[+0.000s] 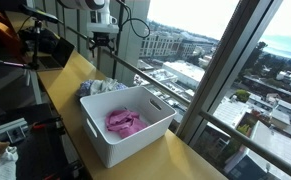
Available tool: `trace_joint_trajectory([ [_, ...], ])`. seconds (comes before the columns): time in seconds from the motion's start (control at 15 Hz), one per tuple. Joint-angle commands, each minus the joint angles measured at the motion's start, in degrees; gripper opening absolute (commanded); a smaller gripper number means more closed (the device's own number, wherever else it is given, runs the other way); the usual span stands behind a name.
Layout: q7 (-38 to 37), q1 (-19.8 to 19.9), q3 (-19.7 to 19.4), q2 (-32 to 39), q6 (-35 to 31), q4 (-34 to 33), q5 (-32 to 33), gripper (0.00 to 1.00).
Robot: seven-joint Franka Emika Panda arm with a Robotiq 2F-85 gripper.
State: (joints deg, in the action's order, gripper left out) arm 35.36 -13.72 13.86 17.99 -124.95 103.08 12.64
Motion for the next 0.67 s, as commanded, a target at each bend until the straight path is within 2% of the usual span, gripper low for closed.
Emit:
trace_joint_trajectory([
  [0.0,0.23,-0.46,0.44,5.84,-3.37,-1.89,1.09,1.00],
  [0.33,-0.13,-0.72,-0.16,14.32,-7.47,-1.77,2.83,1.00],
  [0.6,1.27,0.43,0.05,21.28,-7.44,-2.54,1.94,1.00],
])
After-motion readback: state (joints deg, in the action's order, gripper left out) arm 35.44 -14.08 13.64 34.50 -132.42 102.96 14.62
